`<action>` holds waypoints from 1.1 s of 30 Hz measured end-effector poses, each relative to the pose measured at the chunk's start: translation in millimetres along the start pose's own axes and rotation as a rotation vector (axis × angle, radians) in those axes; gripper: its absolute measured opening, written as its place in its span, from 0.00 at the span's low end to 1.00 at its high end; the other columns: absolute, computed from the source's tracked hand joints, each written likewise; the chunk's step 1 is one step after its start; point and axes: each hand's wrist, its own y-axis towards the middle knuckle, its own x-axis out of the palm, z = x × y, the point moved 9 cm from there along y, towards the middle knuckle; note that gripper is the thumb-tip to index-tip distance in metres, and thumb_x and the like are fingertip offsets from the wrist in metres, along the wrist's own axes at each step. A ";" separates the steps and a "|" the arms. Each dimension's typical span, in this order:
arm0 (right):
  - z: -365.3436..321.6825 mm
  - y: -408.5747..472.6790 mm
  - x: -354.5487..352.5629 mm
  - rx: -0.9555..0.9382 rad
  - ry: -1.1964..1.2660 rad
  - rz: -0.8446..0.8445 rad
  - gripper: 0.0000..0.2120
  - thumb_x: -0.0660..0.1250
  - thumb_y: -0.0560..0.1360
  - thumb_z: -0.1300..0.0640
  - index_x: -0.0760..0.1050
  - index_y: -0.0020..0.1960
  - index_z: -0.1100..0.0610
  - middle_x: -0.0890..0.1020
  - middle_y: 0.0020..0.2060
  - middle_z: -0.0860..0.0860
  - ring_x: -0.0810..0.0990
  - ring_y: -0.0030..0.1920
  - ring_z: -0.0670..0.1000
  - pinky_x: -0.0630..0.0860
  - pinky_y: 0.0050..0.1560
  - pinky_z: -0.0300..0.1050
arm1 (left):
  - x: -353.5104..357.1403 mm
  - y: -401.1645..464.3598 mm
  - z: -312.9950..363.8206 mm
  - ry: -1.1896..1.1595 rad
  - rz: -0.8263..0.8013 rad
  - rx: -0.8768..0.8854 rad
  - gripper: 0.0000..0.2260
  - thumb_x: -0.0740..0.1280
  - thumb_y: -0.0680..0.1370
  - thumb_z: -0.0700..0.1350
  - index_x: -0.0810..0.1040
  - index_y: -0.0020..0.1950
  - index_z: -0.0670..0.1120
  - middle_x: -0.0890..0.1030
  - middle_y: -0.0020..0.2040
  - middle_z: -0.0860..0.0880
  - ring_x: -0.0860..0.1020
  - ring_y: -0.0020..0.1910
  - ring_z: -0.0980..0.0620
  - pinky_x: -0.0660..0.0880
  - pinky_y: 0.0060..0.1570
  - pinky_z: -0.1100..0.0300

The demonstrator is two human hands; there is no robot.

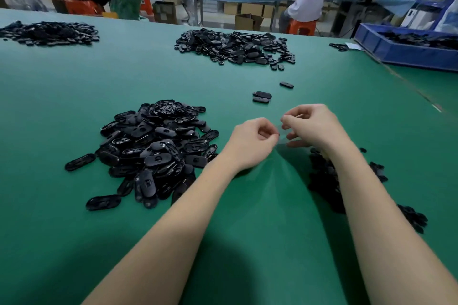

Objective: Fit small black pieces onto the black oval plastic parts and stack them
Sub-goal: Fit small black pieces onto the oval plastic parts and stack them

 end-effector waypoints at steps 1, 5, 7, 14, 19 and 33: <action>-0.2 -0.8 0.7 0.002 -0.007 -0.014 0.05 0.69 0.76 0.60 0.83 0.43 0.56 0.86 0.41 0.53 0.82 0.27 0.42 0.81 0.30 0.42 | 0.0 -0.3 -0.3 0.004 0.004 0.000 0.03 0.68 0.78 0.43 0.82 0.48 0.48 0.79 0.36 0.58 0.74 0.29 0.70 0.67 0.37 0.80; -2.9 -3.2 6.4 -0.024 -0.137 -0.045 0.03 0.70 0.74 0.57 0.83 0.43 0.53 0.87 0.38 0.49 0.85 0.31 0.45 0.83 0.38 0.44 | -0.4 -0.8 4.0 0.038 -0.017 0.009 0.02 0.69 0.78 0.43 0.81 0.47 0.48 0.79 0.37 0.56 0.73 0.29 0.68 0.66 0.36 0.79; -6.3 -3.7 9.4 -0.055 -0.193 -0.053 0.04 0.70 0.73 0.56 0.84 0.42 0.52 0.87 0.36 0.46 0.85 0.32 0.45 0.83 0.43 0.45 | -4.7 -0.7 8.5 0.080 -0.042 0.024 0.02 0.70 0.78 0.45 0.80 0.46 0.50 0.82 0.42 0.54 0.74 0.31 0.69 0.66 0.35 0.79; -12.9 -8.1 29.9 -0.127 -0.271 -0.137 0.04 0.71 0.74 0.51 0.83 0.42 0.48 0.86 0.36 0.41 0.83 0.33 0.42 0.80 0.45 0.43 | -56.0 4.8 9.3 0.489 0.027 0.018 0.04 0.69 0.76 0.45 0.80 0.48 0.54 0.83 0.49 0.53 0.79 0.45 0.53 0.77 0.54 0.58; -13.3 -9.3 40.0 -0.138 -0.339 -0.186 0.05 0.70 0.73 0.49 0.83 0.42 0.48 0.86 0.36 0.40 0.85 0.43 0.46 0.80 0.52 0.44 | -100.7 4.7 -10.2 0.782 0.060 -0.177 0.08 0.71 0.74 0.46 0.77 0.52 0.54 0.81 0.54 0.51 0.78 0.55 0.47 0.75 0.53 0.55; -13.9 -14.2 40.0 -0.131 -0.341 -0.254 0.05 0.70 0.76 0.50 0.83 0.43 0.48 0.85 0.33 0.40 0.82 0.42 0.42 0.74 0.42 0.39 | -99.8 -0.2 -21.5 0.735 0.035 -0.210 0.06 0.67 0.74 0.43 0.79 0.48 0.54 0.81 0.54 0.51 0.79 0.54 0.47 0.74 0.55 0.55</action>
